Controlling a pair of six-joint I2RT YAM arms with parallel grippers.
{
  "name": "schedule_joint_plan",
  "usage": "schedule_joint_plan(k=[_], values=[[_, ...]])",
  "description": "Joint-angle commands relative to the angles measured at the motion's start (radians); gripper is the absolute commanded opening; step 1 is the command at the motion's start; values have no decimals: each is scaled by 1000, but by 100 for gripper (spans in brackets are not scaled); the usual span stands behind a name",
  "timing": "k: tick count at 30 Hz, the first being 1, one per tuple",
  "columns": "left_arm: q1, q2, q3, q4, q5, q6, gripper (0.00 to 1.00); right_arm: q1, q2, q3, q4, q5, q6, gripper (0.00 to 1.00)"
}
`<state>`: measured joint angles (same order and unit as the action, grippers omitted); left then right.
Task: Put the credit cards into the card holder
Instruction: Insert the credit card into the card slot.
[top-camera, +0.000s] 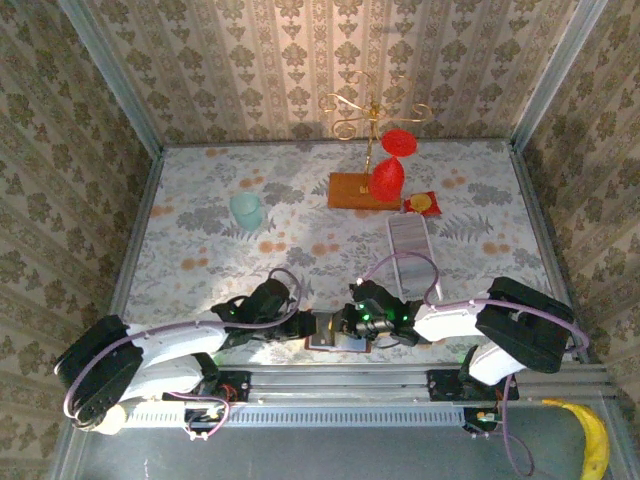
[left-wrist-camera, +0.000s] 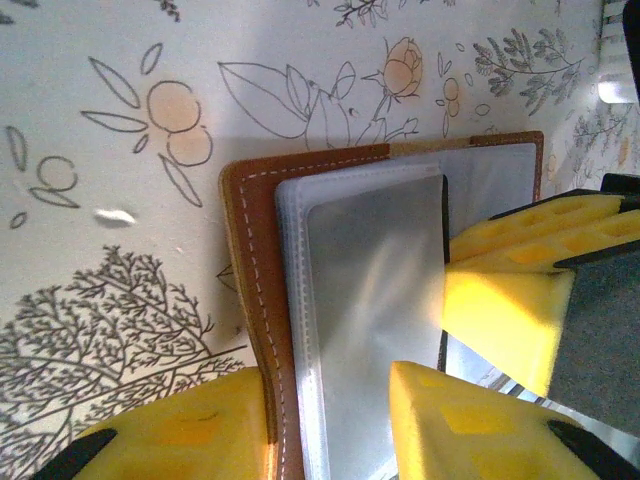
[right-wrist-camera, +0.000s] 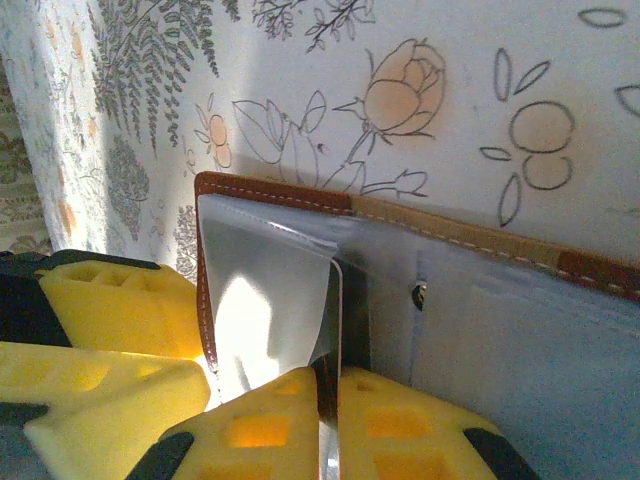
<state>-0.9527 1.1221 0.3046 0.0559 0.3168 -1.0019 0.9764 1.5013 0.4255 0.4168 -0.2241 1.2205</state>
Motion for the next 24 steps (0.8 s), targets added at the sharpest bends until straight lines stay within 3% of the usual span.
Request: schedule_joint_plan(k=[1, 12, 20, 24], values=[[2, -31, -2, 32, -4, -12, 36, 13, 19, 16, -4, 20, 14, 9], [-1, -50, 4, 69, 4, -7, 36, 28, 29, 17, 83, 29, 41, 10], [0, -68, -4, 78, 1, -3, 23, 33, 12, -4, 106, 50, 59, 11], [3, -85, 7, 35, -11, 14, 13, 33, -27, -5, 61, 70, 53, 18]])
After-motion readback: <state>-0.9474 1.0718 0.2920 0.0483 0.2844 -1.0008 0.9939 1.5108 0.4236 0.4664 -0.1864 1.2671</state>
